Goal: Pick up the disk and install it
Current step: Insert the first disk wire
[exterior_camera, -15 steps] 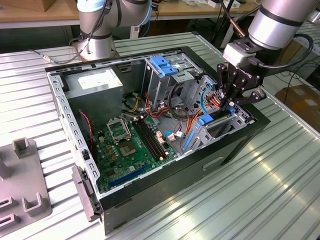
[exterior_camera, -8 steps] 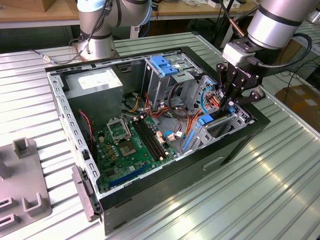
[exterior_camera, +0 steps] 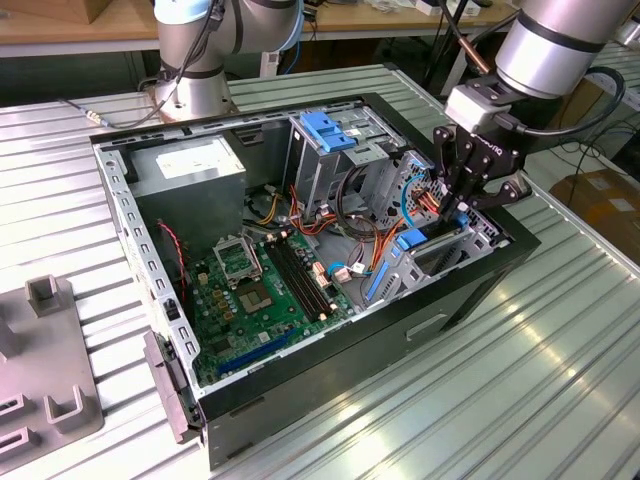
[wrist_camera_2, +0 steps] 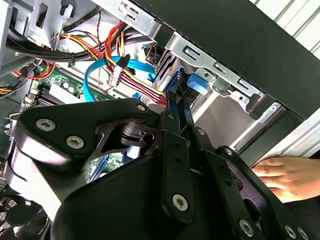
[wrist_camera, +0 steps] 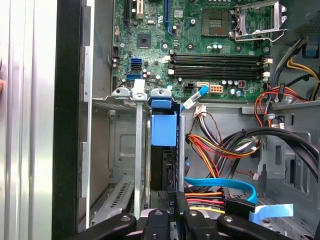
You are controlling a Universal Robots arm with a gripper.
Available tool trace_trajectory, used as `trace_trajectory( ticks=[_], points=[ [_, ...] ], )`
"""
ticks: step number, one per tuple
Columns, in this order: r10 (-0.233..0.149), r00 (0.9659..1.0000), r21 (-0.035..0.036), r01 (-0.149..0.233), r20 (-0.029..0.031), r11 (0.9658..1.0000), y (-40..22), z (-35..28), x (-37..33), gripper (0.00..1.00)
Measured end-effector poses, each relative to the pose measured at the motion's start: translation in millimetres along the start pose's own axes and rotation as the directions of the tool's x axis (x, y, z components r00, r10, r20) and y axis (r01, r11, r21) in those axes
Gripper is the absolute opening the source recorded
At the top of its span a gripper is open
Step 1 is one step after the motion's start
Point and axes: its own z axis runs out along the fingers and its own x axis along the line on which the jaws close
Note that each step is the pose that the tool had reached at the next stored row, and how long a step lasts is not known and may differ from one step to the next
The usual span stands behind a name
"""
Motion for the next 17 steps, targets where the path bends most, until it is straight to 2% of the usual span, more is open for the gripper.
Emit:
trace_trajectory(
  ticks=[8, 14, 17],
  points=[
    [0.000, 1.0000, 0.0000, 0.000, -0.0002, 1.0000, 0.0, 1.9, 0.2, 0.17],
    [0.000, 1.0000, -0.0001, 0.000, -0.0003, 1.0000, -0.1, 7.4, 0.0, 0.17],
    [0.000, 1.0000, -0.0002, 0.000, -0.0004, 1.0000, 0.0, 7.8, 0.1, 0.17]
  ],
)
